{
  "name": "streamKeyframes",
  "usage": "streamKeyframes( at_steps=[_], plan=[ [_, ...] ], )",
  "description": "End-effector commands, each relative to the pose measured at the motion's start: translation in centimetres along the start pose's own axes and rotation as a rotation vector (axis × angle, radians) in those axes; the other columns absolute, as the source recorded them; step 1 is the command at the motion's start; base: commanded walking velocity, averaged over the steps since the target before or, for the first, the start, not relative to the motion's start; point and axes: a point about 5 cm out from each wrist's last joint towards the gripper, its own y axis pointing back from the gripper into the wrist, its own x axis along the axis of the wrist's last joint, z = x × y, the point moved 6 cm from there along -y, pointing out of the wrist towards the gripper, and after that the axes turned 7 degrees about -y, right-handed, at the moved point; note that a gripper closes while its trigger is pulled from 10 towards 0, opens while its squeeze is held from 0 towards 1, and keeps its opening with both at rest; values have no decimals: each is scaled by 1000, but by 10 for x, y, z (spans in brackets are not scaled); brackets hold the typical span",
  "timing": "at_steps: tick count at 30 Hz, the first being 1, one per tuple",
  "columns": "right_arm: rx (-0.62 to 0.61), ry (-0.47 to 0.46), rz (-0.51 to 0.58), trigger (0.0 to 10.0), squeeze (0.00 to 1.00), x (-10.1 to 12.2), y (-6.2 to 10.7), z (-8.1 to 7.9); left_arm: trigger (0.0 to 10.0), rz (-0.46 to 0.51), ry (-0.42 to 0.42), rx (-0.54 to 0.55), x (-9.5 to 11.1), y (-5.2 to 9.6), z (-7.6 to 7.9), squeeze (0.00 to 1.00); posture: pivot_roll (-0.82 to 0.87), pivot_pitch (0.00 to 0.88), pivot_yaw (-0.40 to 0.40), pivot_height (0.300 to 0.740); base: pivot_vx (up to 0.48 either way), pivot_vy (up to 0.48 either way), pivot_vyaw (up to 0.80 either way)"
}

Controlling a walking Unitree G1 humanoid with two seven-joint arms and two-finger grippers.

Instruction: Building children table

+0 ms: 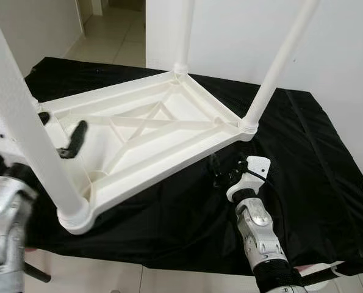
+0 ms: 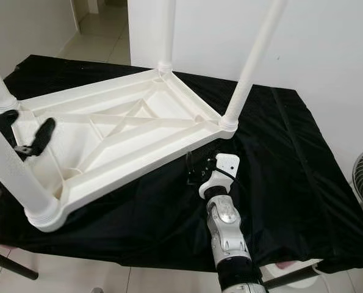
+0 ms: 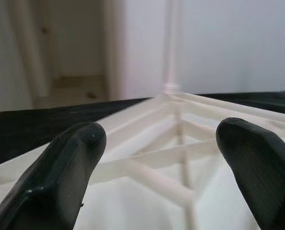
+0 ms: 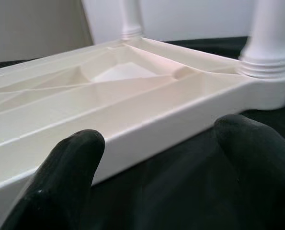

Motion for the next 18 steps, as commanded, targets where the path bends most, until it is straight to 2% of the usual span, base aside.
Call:
streamKeyframes(
  at_steps=[1,3,4,5,6,7,9,10,12,16,17,18],
  plan=[
    [40,19,-17,10000,0,-2,3,-3,10000,-2,11,-18,1,-4,11,0,165,88,-44,740,0,0,0],
    [67,20,-21,10000,0,-2,4,-7,10000,-6,16,-22,0,-5,15,0,165,88,-44,740,0,0,0],
    [125,30,-32,10000,0,-2,6,-14,10000,-13,22,-27,-2,-8,21,0,152,88,-36,740,0,0,0],
    [125,30,-32,10000,0,-2,6,-14,10000,-13,22,-27,-2,-8,21,0,152,88,-36,740,0,0,0],
    [205,44,-51,10000,0,-3,10,-22,10000,-31,12,-43,-5,-11,31,0,141,89,-32,740,0,0,0],
    [205,44,-51,10000,0,-3,10,-22,10000,-31,12,-43,-5,-11,31,0,141,89,-32,740,0,0,0],
    [347,62,-90,10000,0,-5,22,-34,10000,-68,15,-55,-12,-17,45,0,134,89,-29,740,0,0,0],
    [347,62,-90,10000,0,-5,22,-34,10000,-68,15,-55,-12,-17,45,0,134,89,-29,740,0,0,0],
    [449,93,-133,10000,0,-6,32,-40,10000,-83,19,-59,-14,-23,54,0,114,93,-22,740,0,0,0],
    [487,130,-156,10000,0,-8,37,-39,10000,-83,23,-61,-13,-28,61,0,107,94,-20,740,0,0,0],
    [442,141,-148,10000,0,-5,34,-30,10000,-71,51,-72,-8,-32,69,0,101,97,-20,740,0,0,0],
    [428,151,-141,10000,0,-3,33,-27,10000,-64,43,-82,-6,-33,74,0,95,100,-16,740,0,0,0]
  ],
)
